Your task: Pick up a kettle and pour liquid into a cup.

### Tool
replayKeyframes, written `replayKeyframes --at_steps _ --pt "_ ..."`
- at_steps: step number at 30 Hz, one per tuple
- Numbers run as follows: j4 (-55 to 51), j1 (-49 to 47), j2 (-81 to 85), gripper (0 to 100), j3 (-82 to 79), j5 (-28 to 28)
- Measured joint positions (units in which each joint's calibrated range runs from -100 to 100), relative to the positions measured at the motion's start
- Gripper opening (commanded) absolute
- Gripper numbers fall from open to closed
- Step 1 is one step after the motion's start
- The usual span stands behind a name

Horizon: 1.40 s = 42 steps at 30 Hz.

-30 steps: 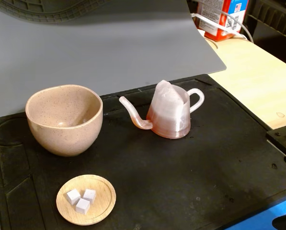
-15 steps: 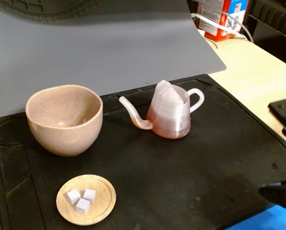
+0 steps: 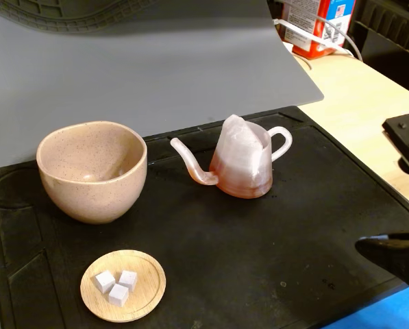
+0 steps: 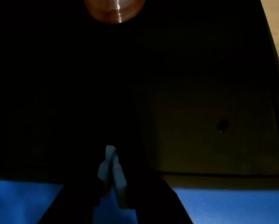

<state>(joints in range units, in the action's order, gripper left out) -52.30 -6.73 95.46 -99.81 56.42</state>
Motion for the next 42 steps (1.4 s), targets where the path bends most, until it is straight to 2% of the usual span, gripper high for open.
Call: replayKeyframes --at_steps 6,10,15,18,22,24,26,30,32,34,35,38,40,42 --pt "32.5 0.1 -28.4 1 0.4 0.0" --pt "47.6 0.4 -38.0 1 0.8 0.0" --pt "49.6 0.5 -40.8 1 1.7 0.0" --pt "49.7 2.6 -40.8 1 2.5 -2.6" --pt "49.6 2.7 -42.0 1 5.3 -3.1" --pt "51.0 2.8 -46.7 1 9.6 -3.2" --pt "59.2 2.6 -55.4 1 13.2 -4.0" --pt "60.6 2.9 -63.4 1 19.5 -6.2" --pt "61.1 2.9 -68.2 7 22.8 -8.7" --pt "66.5 2.9 -73.1 8 24.4 -10.5" --pt "75.7 2.9 -80.2 8 25.1 -10.8" --pt "89.7 2.9 -92.6 8 27.8 -10.9" --pt "93.1 2.9 -96.1 9 30.0 -11.5" --pt "96.1 3.5 -99.9 9 33.3 -14.7"
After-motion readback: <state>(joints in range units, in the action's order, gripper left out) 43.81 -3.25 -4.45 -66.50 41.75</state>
